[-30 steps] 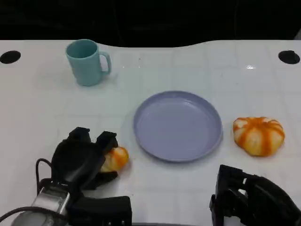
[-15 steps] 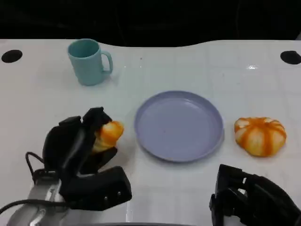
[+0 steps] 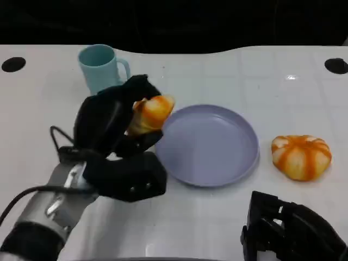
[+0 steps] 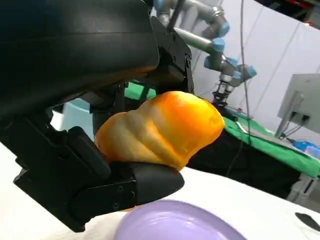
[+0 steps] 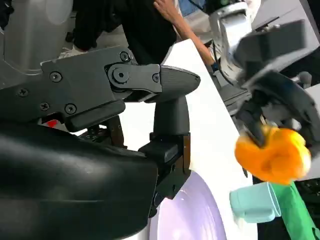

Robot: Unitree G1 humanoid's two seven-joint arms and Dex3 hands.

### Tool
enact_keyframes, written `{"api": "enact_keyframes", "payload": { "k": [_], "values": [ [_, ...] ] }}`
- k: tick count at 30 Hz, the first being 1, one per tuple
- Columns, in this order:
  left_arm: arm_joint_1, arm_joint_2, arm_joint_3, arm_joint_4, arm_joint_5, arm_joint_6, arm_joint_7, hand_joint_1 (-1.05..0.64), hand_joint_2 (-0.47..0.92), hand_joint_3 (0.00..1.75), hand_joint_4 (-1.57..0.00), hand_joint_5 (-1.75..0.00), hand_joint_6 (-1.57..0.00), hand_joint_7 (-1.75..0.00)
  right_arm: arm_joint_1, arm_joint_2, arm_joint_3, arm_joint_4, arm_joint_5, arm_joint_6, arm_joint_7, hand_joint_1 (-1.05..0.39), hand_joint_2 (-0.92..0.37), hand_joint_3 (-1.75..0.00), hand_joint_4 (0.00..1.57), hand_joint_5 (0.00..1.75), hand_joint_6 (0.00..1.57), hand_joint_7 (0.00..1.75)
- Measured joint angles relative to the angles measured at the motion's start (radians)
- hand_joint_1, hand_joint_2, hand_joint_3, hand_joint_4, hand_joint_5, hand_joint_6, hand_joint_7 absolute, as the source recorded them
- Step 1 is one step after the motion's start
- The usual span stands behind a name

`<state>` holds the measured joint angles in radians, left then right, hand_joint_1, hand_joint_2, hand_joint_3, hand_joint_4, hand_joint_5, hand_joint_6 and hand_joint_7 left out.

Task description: Grasp the bread from the table and place it into the plate.

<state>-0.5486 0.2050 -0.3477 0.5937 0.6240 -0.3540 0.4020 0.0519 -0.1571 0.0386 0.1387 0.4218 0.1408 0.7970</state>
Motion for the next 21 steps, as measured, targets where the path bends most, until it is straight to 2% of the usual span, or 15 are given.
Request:
{"api": "enact_keyframes", "payload": {
  "k": [5,8,16,20,21],
  "values": [
    [-0.097,-0.047,-0.036,0.105,0.02,-0.019,0.002,-0.16,0.3,1.39,-0.97,-1.75,-0.78,-1.75,0.0,0.0,0.0,0.0,0.001,0.006,0.001,-0.55,-0.92,-0.41,0.61,1.75,0.39,1.73],
    [-0.148,-0.081,-0.062,0.176,0.027,-0.035,0.004,-0.17,0.29,1.41,-0.98,-1.75,-0.79,-1.75,0.0,0.0,0.0,0.0,0.001,0.005,0.003,-0.56,-0.92,-0.41,0.61,1.75,0.4,1.74],
    [-0.232,-0.149,-0.113,0.345,0.044,-0.06,0.005,-0.21,0.36,1.37,-0.97,-1.75,-0.77,-1.75,0.0,0.0,-0.001,0.0,-0.001,0.003,0.004,-0.56,-0.92,-0.4,0.62,1.75,0.4,1.74],
    [-0.268,-0.153,-0.139,0.408,0.057,-0.061,0.003,-0.21,0.41,1.25,-0.94,-1.75,-0.74,-1.75,0.0,0.0,-0.001,0.001,-0.001,0.003,0.006,-0.56,-0.92,-0.4,0.61,1.75,0.4,1.74],
    [-0.274,-0.153,-0.141,0.417,0.057,-0.061,0.002,-0.23,0.44,1.23,-0.92,-1.75,-0.73,-1.66,0.0,0.0,0.0,0.001,-0.001,0.003,0.006,-0.56,-0.92,-0.4,0.62,1.75,0.4,1.74]
  ]
}}
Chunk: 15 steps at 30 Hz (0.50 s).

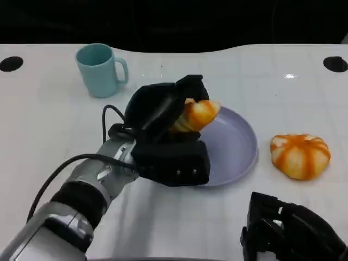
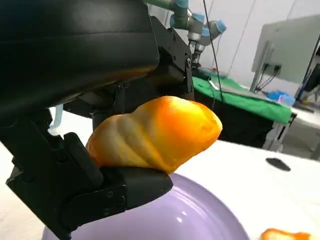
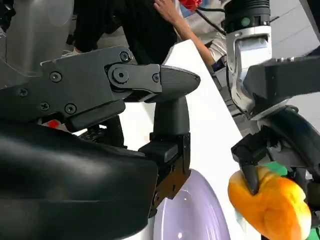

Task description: Grasp the bread from the table and place it into the plate.

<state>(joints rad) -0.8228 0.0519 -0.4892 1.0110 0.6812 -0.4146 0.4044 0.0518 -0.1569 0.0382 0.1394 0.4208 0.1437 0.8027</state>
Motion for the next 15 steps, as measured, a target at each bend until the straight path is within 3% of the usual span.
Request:
{"api": "enact_keyframes", "payload": {
  "k": [2,4,6,7,8,10,12,15],
  "values": [
    [-0.015,0.0,-0.003,0.018,-0.001,0.0,-0.025,-0.25,0.48,1.2,-0.89,-1.75,-0.74,-1.51,0.0,0.0,0.0,0.0,-0.002,-0.001,-0.002,-0.56,-0.92,-0.4,0.62,1.75,0.41,1.74],
    [-0.027,0.003,-0.003,0.03,-0.005,0.003,-0.079,-0.3,0.63,0.76,-0.76,-1.64,-0.77,-1.01,0.0,0.001,0.001,0.0,-0.003,-0.001,-0.005,-0.55,-0.92,-0.4,0.62,1.75,0.4,1.73],
    [-0.038,0.01,-0.008,0.034,-0.007,0.017,-0.152,-0.36,0.84,0.34,-0.65,-1.41,-0.75,-0.5,0.0,0.002,0.001,0.0,-0.003,-0.001,-0.005,-0.55,-0.92,-0.4,0.62,1.75,0.4,1.73],
    [-0.043,0.014,-0.015,0.034,-0.007,0.022,-0.183,-0.38,0.88,0.29,-0.62,-1.22,-0.72,-0.35,0.0,0.003,0.001,0.0,-0.003,-0.001,-0.005,-0.56,-0.92,-0.4,0.62,1.75,0.4,1.73],
    [-0.049,0.02,-0.021,0.035,-0.007,0.023,-0.215,-0.4,0.9,0.26,-0.61,-1.12,-0.71,-0.26,0.0,0.004,0.001,0.0,-0.003,-0.001,-0.005,-0.56,-0.92,-0.4,0.62,1.75,0.4,1.73],
    [-0.062,0.033,-0.031,0.034,-0.006,0.02,-0.265,-0.53,0.92,0.37,-0.49,-0.66,-0.52,-0.07,0.0,0.004,0.002,0.0,-0.003,-0.002,-0.005,-0.55,-0.92,-0.41,0.61,1.75,0.4,1.73],
    [-0.072,0.047,-0.045,0.034,-0.001,0.017,-0.323,-0.69,0.92,0.45,-0.38,-0.38,-0.36,-0.01,0.0,0.004,0.002,0.0,-0.003,-0.002,-0.005,-0.55,-0.92,-0.42,0.61,1.75,0.4,1.73],
    [-0.081,0.057,-0.045,0.033,-0.016,0.017,-0.419,-0.81,0.92,0.52,-0.23,-0.23,-0.21,0.0,0.0,0.004,0.002,0.0,-0.003,-0.002,-0.005,-0.55,-0.92,-0.43,0.61,1.75,0.39,1.74]
  ]
}}
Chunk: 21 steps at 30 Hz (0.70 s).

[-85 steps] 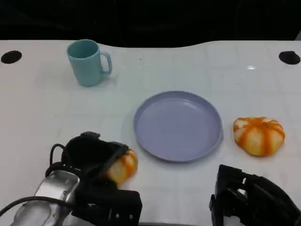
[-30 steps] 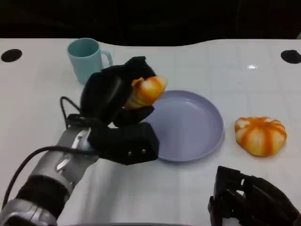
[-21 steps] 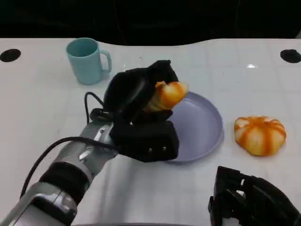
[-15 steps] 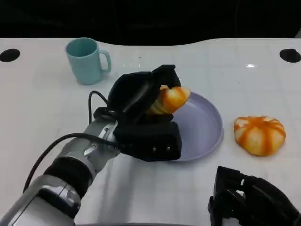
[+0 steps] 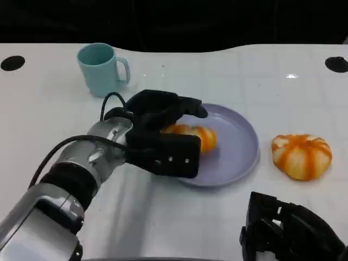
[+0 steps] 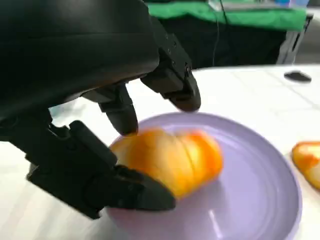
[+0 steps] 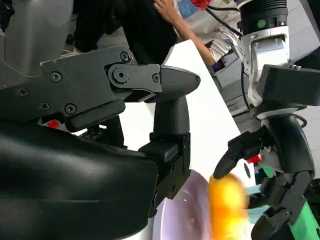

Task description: Grasp the bread from the table and place it into the plate.

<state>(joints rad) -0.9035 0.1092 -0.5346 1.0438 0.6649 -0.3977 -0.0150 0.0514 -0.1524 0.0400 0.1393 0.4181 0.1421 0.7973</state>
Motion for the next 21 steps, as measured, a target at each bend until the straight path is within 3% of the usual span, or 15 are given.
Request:
{"api": "enact_keyframes", "payload": {
  "k": [6,19,21],
  "values": [
    [-0.004,0.011,0.007,-0.007,-0.03,0.0,-0.149,-0.94,0.92,0.63,-0.06,-0.13,-0.12,0.0,-0.006,0.008,0.002,0.003,0.001,-0.001,0.004,-0.54,-0.92,-0.44,0.64,1.75,0.41,1.75],
    [0.04,0.064,0.03,-0.135,-0.054,-0.014,-0.184,-0.94,0.92,0.63,-0.09,-0.16,-0.17,-0.02,-0.005,0.016,0.001,0.001,0.001,-0.005,0.001,-0.55,-0.92,-0.43,0.61,1.75,0.39,1.74],
    [0.074,0.075,0.042,-0.165,-0.069,-0.033,-0.18,-0.87,0.92,0.58,-0.18,-0.22,-0.21,-0.04,-0.004,0.016,-0.001,0.0,0.001,-0.005,0.001,-0.56,-0.92,-0.4,0.61,1.75,0.39,1.74]
  ]
}}
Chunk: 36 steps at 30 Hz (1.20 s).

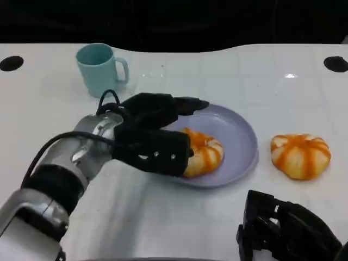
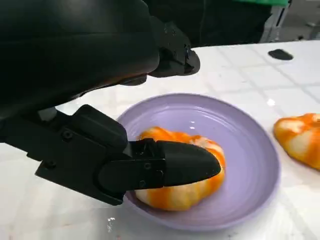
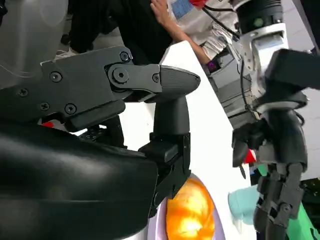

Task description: Grasp the bread from the table and place it into the plate.

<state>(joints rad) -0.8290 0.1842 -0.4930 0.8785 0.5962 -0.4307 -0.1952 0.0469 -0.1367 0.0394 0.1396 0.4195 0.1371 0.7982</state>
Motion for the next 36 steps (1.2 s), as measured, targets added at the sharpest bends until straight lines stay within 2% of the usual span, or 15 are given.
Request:
{"api": "enact_keyframes", "payload": {
  "k": [5,6,7,9,10,11,12,13,16,18,25,31,36],
  "values": [
    [0.093,0.029,0.059,-0.074,-0.054,-0.085,0.052,-0.76,0.92,0.5,-0.35,-0.36,-0.34,-0.09,0.001,0.0,-0.003,0.0,0.002,0.001,0.0,-0.55,-0.92,-0.39,0.61,1.75,0.4,1.73],
    [0.11,0.031,0.071,-0.084,-0.073,-0.103,0.055,-0.73,0.92,0.47,-0.36,-0.51,-0.39,-0.1,0.001,0.0,-0.003,0.0,0.003,0.003,0.0,-0.55,-0.92,-0.39,0.61,1.75,0.4,1.73],
    [0.128,0.032,0.086,-0.094,-0.096,-0.119,0.058,-0.7,0.92,0.42,-0.35,-0.78,-0.49,-0.14,0.001,0.0,-0.003,-0.001,0.003,0.005,0.0,-0.55,-0.92,-0.39,0.61,1.75,0.4,1.73],
    [0.177,0.024,0.137,-0.118,-0.19,-0.151,0.052,-0.69,0.92,0.4,-0.32,-1.06,-0.55,-0.23,0.002,-0.001,-0.003,-0.003,0.003,0.007,-0.002,-0.55,-0.92,-0.39,0.61,1.75,0.4,1.72],
    [0.201,0.016,0.161,-0.13,-0.237,-0.162,0.044,-0.65,0.92,0.37,-0.35,-1.25,-0.54,-0.46,0.004,-0.002,-0.004,-0.005,0.003,0.007,-0.002,-0.55,-0.92,-0.4,0.61,1.75,0.4,1.72],
    [0.228,0.008,0.183,-0.145,-0.287,-0.166,0.024,-0.63,0.92,0.36,-0.37,-1.34,-0.51,-0.64,0.005,-0.002,-0.004,-0.007,0.003,0.008,-0.002,-0.55,-0.92,-0.4,0.61,1.75,0.4,1.72],
    [0.256,-0.004,0.205,-0.161,-0.343,-0.17,0.0,-0.63,0.92,0.35,-0.38,-1.38,-0.48,-0.74,0.007,-0.003,-0.004,-0.01,0.003,0.008,-0.003,-0.55,-0.92,-0.4,0.61,1.75,0.4,1.72],
    [0.283,-0.015,0.222,-0.18,-0.394,-0.173,-0.022,-0.62,0.92,0.35,-0.41,-1.51,-0.46,-0.95,0.008,-0.003,-0.004,-0.013,0.003,0.008,-0.003,-0.55,-0.92,-0.4,0.61,1.75,0.41,1.72],
    [0.352,-0.048,0.264,-0.227,-0.525,-0.181,-0.098,-0.64,0.92,0.35,-0.44,-1.7,-0.43,-1.29,0.013,-0.007,-0.004,-0.024,0.003,0.008,-0.003,-0.56,-0.92,-0.41,0.61,1.75,0.41,1.72],
    [0.394,-0.064,0.288,-0.265,-0.605,-0.175,-0.152,-0.67,0.92,0.36,-0.5,-1.74,-0.46,-1.42,0.018,-0.01,-0.003,-0.032,0.002,0.008,-0.003,-0.55,-0.92,-0.42,0.61,1.75,0.4,1.73],
    [0.614,-0.089,0.331,-0.525,-0.792,0.0,-0.253,-0.66,0.92,0.36,-0.72,-1.75,-0.57,-1.63,0.033,-0.015,-0.001,-0.046,0.002,0.008,-0.001,-0.56,-0.92,-0.42,0.61,1.75,0.39,1.75],
    [0.792,-0.106,0.359,-0.721,-0.982,0.227,-0.324,-0.64,0.92,0.34,-0.81,-1.75,-0.59,-1.74,0.04,-0.017,0.0,-0.064,0.004,0.018,-0.001,-0.57,-0.92,-0.41,0.63,1.75,0.41,1.73],
    [0.893,-0.119,0.373,-0.797,-1.056,0.317,-0.365,-0.65,0.92,0.32,-0.86,-1.75,-0.61,-1.75,0.051,-0.018,0.001,-0.079,0.003,0.018,-0.004,-0.56,-0.92,-0.41,0.62,1.75,0.41,1.72]
  ]
}}
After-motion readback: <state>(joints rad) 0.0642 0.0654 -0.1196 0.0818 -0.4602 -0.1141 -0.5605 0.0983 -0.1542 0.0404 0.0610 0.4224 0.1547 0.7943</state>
